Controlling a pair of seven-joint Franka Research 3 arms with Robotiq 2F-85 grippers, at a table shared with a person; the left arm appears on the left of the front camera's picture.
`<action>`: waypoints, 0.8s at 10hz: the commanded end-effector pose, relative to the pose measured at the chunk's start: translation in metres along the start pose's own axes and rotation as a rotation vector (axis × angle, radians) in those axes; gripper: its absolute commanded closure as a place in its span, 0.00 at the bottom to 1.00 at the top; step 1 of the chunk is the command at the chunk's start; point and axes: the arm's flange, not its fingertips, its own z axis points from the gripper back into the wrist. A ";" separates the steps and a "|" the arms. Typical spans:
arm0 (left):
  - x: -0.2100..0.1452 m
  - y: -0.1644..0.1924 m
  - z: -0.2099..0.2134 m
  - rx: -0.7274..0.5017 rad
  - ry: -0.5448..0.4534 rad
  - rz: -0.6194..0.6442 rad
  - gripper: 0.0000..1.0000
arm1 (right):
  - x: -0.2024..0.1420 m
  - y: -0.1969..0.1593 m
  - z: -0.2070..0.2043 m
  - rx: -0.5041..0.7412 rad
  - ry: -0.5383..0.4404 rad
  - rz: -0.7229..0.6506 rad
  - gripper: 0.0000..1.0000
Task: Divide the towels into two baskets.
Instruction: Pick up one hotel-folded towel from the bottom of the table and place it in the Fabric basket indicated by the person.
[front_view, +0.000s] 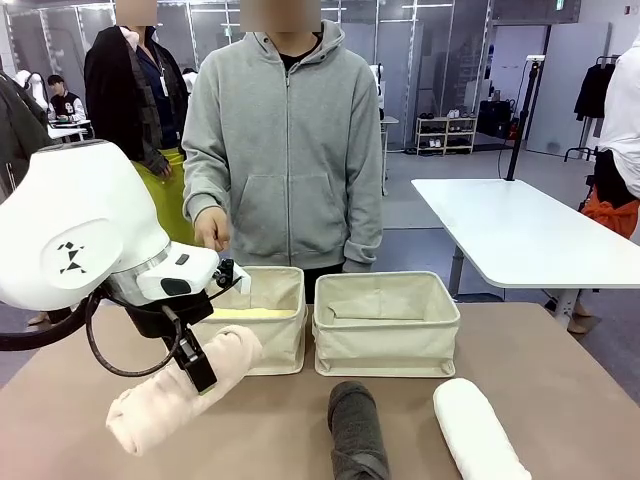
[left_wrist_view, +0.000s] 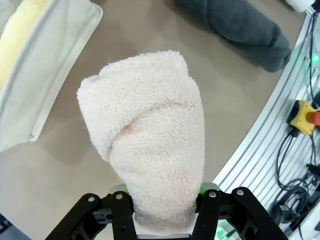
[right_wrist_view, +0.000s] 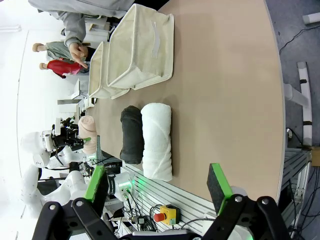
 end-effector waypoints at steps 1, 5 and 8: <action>0.000 0.000 0.002 0.002 -0.004 -0.015 0.63 | -0.002 0.004 0.002 0.009 -0.006 0.008 0.00; 0.056 0.048 0.057 -0.009 0.061 -0.455 0.63 | -0.002 0.004 0.002 0.009 -0.006 0.008 0.00; 0.098 0.111 0.058 0.010 0.206 -0.749 0.63 | -0.002 0.004 0.002 0.009 -0.006 0.008 0.00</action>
